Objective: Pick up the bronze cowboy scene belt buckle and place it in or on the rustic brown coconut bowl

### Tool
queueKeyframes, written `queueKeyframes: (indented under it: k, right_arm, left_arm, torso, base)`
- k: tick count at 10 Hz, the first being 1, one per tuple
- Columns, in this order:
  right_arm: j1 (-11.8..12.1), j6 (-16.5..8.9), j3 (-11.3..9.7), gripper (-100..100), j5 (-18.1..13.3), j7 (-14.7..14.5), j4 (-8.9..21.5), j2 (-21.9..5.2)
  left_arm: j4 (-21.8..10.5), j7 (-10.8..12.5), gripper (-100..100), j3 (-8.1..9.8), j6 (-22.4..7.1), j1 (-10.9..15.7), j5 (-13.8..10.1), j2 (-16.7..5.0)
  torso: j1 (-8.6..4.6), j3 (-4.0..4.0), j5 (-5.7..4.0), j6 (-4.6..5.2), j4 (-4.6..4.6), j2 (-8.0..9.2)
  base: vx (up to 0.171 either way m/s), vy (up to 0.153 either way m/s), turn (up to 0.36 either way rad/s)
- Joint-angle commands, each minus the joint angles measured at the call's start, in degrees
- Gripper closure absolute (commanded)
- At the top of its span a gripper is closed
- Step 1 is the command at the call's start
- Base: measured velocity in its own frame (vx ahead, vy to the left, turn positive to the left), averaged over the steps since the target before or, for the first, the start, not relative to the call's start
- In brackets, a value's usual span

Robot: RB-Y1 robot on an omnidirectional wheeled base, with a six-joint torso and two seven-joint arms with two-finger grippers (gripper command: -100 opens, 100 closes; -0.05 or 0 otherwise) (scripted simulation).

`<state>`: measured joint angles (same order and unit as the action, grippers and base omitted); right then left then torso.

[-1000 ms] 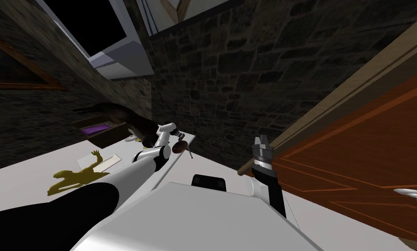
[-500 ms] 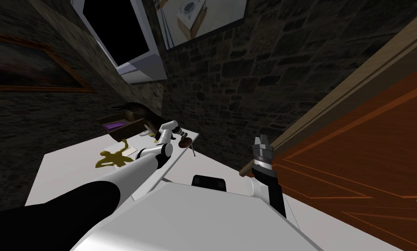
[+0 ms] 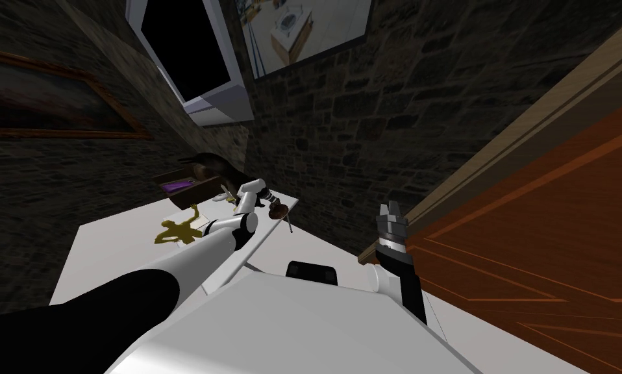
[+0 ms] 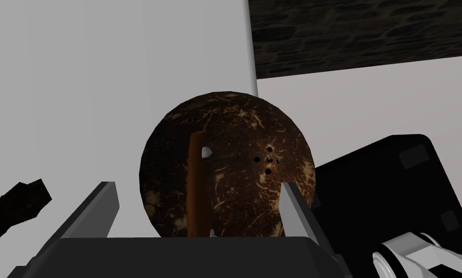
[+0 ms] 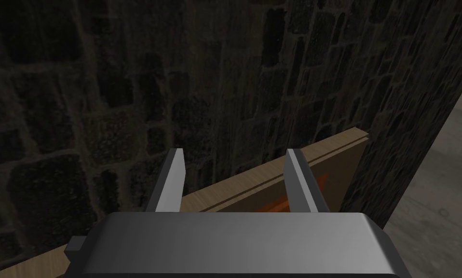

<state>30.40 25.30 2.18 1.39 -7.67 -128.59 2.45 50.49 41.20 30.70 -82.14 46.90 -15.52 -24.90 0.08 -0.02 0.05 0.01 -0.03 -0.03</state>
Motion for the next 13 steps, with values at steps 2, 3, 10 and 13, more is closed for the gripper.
queueKeyframes:
  k: [2,3,10,13]
  right_arm:
    - [0.0,0.0,0.0,0,0.0,0.0,0.0,0.0]
    - [0.0,0.0,0.0,0,0.0,0.0,0.0,0.0]
    - [0.0,0.0,0.0,0,0.0,0.0,0.0,0.0]
    - [0.0,0.0,0.0,0,0.0,0.0,0.0,0.0]
  left_arm:
    - [0.0,0.0,-100,0.0,0.0,0.0,0.0,0.0]
    - [0.0,0.0,0,0.0,0.0,0.0,0.0,0.0]
    - [4.05,1.86,-100,0.28,-7.23,3.0,0.42,-2.25]
    - [4.1,1.95,0,0.28,-7.5,3.07,0.44,-2.29]
  torso:
    - [0.0,0.0,0.0,0.0,0.0,-0.01]
    - [0.0,-0.01,0.0,0.0,0.0,-0.01]
    - [-0.04,0.03,-0.01,0.0,0.02,0.05]
    - [0.0,0.0,0.0,0.0,-0.01,-0.01]
  base:
    - [0.0,0.0,0.0]
    - [0.0,0.0,0.0]
    - [-0.011,-0.005,-0.018]
    - [0.0,0.0,0.0]
